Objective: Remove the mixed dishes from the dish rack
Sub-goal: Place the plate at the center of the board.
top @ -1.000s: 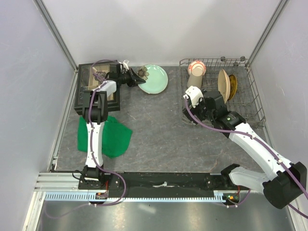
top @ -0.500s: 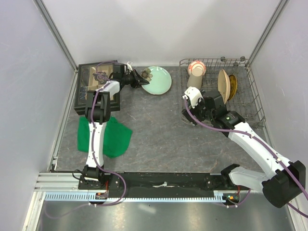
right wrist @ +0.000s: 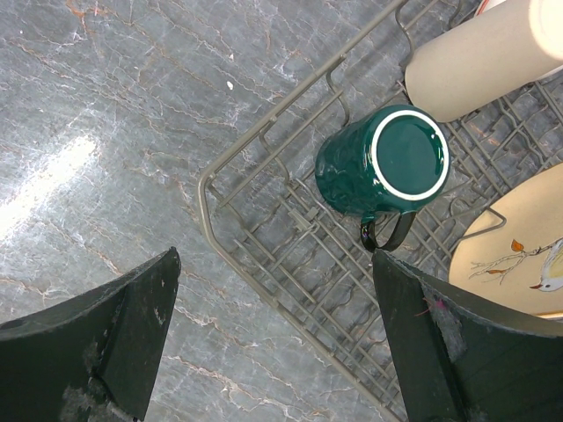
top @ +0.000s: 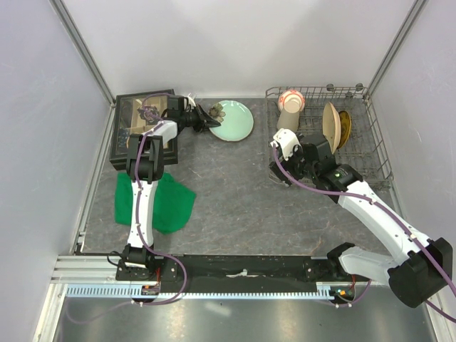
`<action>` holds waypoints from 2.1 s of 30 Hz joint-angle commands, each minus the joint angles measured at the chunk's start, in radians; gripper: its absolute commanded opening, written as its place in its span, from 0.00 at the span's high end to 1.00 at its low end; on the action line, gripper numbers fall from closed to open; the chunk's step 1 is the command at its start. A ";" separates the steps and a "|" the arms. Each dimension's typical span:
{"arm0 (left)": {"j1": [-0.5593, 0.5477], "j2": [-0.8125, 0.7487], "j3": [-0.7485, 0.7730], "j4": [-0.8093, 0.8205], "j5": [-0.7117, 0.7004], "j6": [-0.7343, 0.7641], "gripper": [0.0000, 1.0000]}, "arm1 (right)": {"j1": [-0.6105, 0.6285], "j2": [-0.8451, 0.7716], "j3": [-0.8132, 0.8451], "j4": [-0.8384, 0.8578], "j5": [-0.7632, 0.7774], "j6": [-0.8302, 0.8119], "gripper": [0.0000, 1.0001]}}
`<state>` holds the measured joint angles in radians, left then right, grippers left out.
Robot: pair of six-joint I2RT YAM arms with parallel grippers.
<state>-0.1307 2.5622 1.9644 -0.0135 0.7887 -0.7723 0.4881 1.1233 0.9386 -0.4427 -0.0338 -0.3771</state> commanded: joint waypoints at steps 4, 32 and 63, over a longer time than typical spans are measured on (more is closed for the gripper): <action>0.000 -0.004 0.054 0.055 0.047 -0.019 0.78 | -0.002 -0.008 0.025 -0.005 -0.020 0.007 0.02; 0.016 -0.069 -0.036 -0.051 -0.048 0.123 0.34 | -0.002 0.000 0.048 -0.002 0.098 0.009 0.02; 0.017 -0.484 -0.188 -0.345 -0.190 0.455 0.24 | -0.106 0.156 0.204 0.173 0.712 0.118 0.02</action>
<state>-0.1173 2.1963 1.7908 -0.2962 0.5781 -0.4393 0.4129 1.2243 1.0698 -0.3195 0.5774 -0.3096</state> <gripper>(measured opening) 0.756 0.982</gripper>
